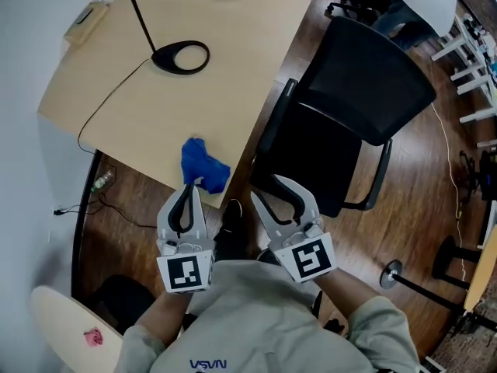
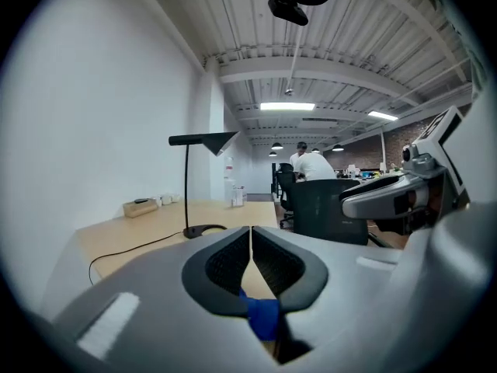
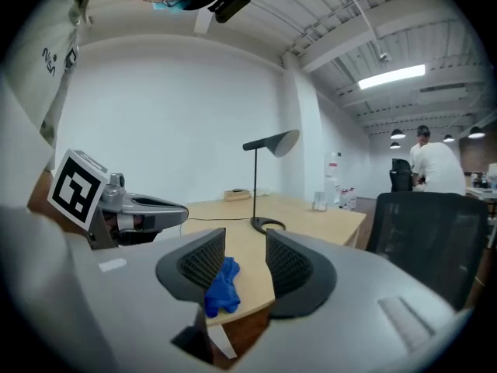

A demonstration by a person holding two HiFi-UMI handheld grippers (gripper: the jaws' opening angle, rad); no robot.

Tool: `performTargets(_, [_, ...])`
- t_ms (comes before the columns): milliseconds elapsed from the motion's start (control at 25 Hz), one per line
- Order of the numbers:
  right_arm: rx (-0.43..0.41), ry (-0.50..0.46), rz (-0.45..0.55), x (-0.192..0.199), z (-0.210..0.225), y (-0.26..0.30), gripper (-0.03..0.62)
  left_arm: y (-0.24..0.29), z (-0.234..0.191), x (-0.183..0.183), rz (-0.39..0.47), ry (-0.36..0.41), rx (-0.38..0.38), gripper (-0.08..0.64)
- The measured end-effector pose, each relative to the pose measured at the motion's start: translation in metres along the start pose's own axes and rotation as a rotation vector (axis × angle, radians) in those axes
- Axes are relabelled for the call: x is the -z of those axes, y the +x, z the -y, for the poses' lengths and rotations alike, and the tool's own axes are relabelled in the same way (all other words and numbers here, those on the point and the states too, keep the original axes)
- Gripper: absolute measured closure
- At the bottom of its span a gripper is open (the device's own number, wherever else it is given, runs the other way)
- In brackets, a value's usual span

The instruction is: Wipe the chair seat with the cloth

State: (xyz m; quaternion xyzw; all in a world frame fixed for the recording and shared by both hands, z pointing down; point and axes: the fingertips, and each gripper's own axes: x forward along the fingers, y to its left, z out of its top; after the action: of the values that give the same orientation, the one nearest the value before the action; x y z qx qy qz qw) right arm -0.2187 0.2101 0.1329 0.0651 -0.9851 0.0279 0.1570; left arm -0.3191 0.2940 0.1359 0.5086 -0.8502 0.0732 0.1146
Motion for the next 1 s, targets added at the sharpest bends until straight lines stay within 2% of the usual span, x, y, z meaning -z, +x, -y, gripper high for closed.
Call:
performTargets(200, [-0.116, -0.029, -0.075, 0.016, -0.035, 0.083, 0.416, 0.011, -0.058, 0.023, -0.032, -0.029, -0.094, 0.555])
performTargets(320, [-0.150, -0.048, -0.110, 0.032, -0.050, 0.120, 0.403, 0.017, -0.084, 0.046, -0.080, -0.028, -0.137, 0.555])
performTargets(400, [-0.173, -0.061, -0.148, 0.048, -0.057, 0.140, 0.403, 0.022, -0.096, 0.054, -0.078, -0.028, -0.147, 0.555])
performTargets(680, [-0.238, -0.115, -0.284, 0.108, -0.073, 0.177, 0.388, 0.026, -0.107, 0.086, -0.139, -0.040, -0.171, 0.555])
performTargets(1000, [-0.305, -0.162, -0.379, 0.160, -0.086, 0.196, 0.364, 0.040, -0.098, 0.118, -0.193, -0.052, -0.201, 0.555])
